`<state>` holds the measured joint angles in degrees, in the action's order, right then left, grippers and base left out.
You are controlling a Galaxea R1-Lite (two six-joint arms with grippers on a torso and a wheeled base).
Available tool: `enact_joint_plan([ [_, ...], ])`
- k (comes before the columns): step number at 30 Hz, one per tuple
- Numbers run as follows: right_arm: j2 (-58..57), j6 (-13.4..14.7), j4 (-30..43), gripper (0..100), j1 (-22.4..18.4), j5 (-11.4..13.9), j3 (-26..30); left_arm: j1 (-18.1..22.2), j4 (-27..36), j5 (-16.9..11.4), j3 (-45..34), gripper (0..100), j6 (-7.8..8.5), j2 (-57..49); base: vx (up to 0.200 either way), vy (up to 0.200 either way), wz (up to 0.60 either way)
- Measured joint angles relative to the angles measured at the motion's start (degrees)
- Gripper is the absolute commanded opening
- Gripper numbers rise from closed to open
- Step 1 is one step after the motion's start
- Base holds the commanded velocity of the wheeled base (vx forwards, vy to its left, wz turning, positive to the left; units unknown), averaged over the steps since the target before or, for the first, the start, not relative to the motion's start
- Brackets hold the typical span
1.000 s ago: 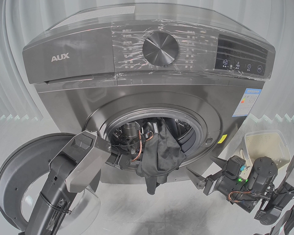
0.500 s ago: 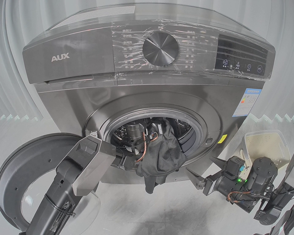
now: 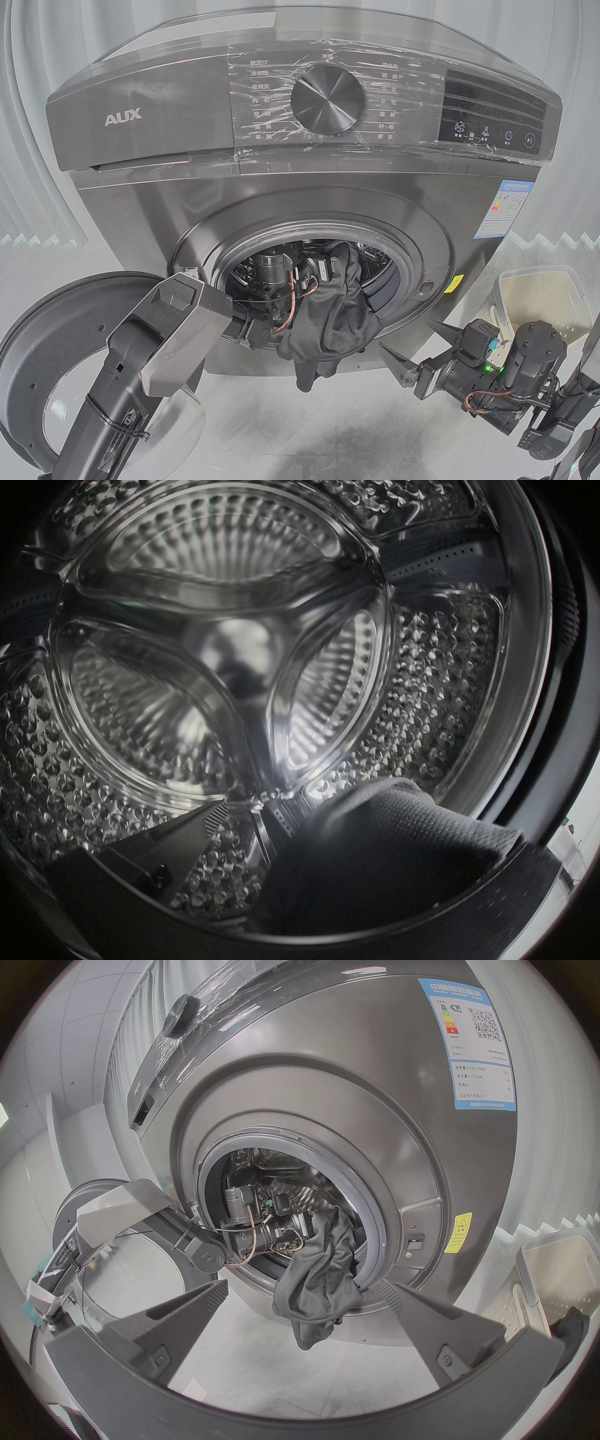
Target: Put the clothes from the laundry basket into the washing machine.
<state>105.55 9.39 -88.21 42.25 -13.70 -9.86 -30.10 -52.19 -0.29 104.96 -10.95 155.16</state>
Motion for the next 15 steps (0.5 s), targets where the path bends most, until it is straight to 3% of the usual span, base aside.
enact_joint_plan([
  [7, 0.0, 0.1, 0.0, 100, 0.0, 0.0, 0.0, -0.1, 3.1, -2.7, -9.8, 100, 0.24, -4.9, 0.000, 0.000, 0.00],
  [12, 0.0, 0.1, 0.0, 100, -0.1, 0.1, 0.0, 0.0, 5.9, -6.9, -17.8, 100, 0.88, -9.3, 0.000, 0.000, 0.00],
  [15, 0.0, 0.1, 0.0, 100, -0.1, 0.1, 0.0, 0.0, 7.1, -10.3, -22.6, 100, 2.50, -11.8, 0.000, 0.000, 0.00],
])
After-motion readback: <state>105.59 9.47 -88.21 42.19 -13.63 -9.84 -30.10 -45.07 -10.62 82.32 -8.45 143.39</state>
